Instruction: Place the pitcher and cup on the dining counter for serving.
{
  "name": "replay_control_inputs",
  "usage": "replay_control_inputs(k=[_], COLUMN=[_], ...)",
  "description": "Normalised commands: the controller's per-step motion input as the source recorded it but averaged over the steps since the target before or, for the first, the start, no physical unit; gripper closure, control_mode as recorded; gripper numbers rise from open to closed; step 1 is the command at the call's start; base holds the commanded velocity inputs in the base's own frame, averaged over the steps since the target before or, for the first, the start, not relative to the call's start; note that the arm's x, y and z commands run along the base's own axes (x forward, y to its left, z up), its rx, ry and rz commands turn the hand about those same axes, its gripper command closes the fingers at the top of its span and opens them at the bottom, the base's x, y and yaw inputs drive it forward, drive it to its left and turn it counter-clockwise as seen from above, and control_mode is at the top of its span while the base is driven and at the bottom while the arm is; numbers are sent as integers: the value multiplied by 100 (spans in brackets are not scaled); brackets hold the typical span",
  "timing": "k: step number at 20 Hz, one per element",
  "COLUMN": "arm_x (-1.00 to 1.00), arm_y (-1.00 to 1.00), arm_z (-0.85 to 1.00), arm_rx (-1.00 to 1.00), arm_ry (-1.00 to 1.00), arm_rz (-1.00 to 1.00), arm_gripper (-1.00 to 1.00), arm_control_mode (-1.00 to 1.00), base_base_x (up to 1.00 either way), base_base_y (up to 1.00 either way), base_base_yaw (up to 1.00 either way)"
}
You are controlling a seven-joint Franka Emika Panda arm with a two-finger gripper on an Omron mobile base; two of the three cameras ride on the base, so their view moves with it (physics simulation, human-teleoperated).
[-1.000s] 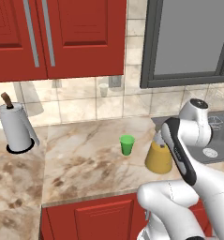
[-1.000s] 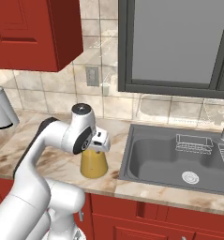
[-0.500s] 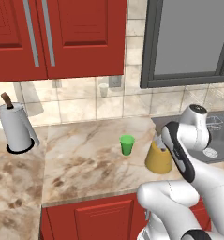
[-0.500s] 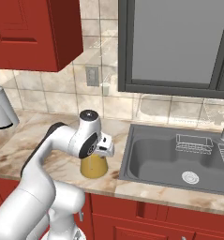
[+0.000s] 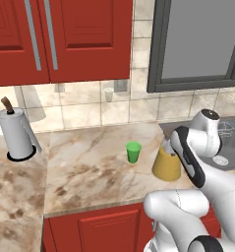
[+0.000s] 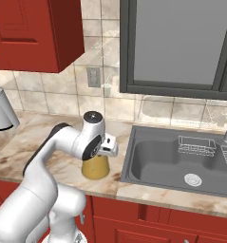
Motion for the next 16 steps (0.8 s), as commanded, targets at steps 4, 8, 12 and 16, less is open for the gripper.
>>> replay_control_inputs(k=[4,8,12,16], arm_x=[0,-8,-24,-32], arm_y=[0,0,0,0], arm_z=[-10,0,3,23], arm_rx=[0,0,0,0], arm_ry=[-7,-24,-39,-46], arm_rz=[0,0,0,-1], arm_gripper=[100,100,100,100], arm_control_mode=[-100,-100,-100,-100], base_base_x=[0,0,0,0], base_base_y=[0,0,0,0], base_base_yaw=[0,0,0,0])
